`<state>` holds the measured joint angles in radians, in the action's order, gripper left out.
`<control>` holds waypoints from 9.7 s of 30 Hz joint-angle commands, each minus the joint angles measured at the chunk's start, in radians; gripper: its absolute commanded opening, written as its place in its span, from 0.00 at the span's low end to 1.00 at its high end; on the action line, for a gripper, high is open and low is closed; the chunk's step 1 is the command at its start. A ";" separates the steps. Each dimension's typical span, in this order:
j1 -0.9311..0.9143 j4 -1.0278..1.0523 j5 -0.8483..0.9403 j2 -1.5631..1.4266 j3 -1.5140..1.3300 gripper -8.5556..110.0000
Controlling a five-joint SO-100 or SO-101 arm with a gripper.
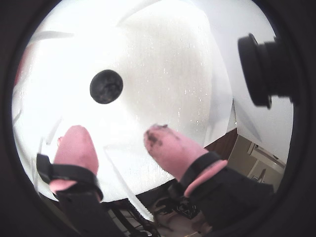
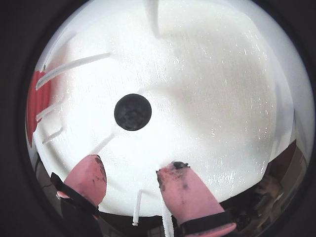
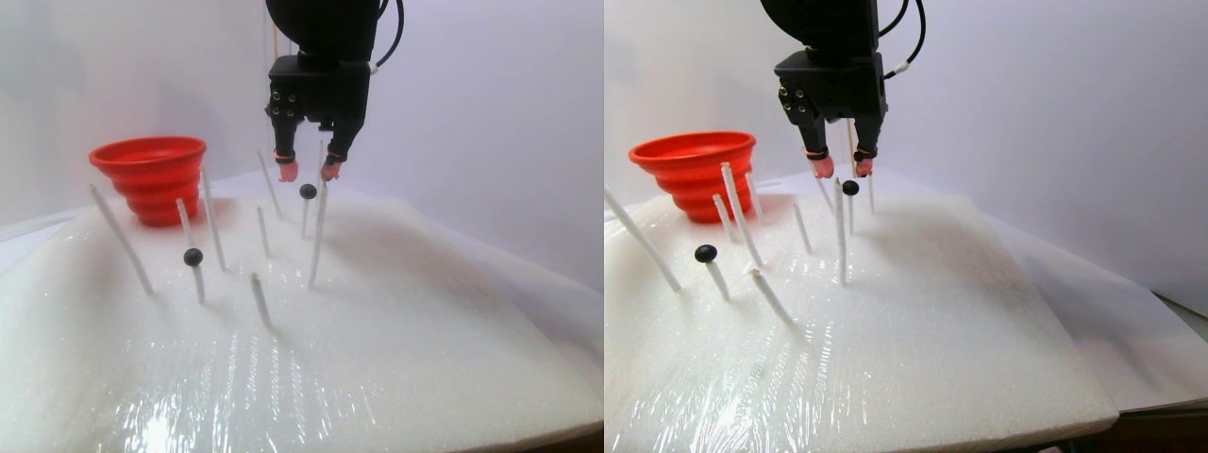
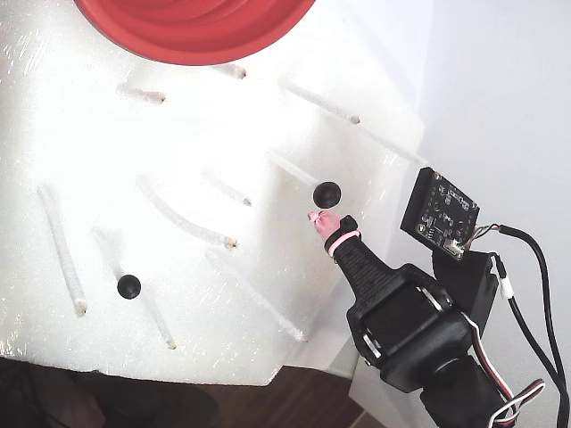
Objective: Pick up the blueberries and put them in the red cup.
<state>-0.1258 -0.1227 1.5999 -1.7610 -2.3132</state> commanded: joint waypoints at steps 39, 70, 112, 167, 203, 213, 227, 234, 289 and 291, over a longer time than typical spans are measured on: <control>0.014 -0.224 -0.072 0.215 0.163 0.27; 0.018 -0.318 -0.078 0.267 0.127 0.20; 0.120 -0.098 -0.081 -0.098 0.049 0.18; 0.511 -0.104 -0.110 -0.015 0.209 0.18; 0.548 -0.276 -0.120 0.175 0.322 0.23; 0.546 -0.275 -0.121 0.110 0.295 0.24; 0.538 -0.198 -0.104 -0.067 0.198 0.24; 0.528 -0.152 -0.057 -0.126 0.133 0.24; 0.428 0.241 0.089 -0.592 -0.241 0.22; 0.425 0.262 0.091 -0.614 -0.255 0.22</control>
<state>0.3022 0.1166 1.6858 -2.2718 -2.5694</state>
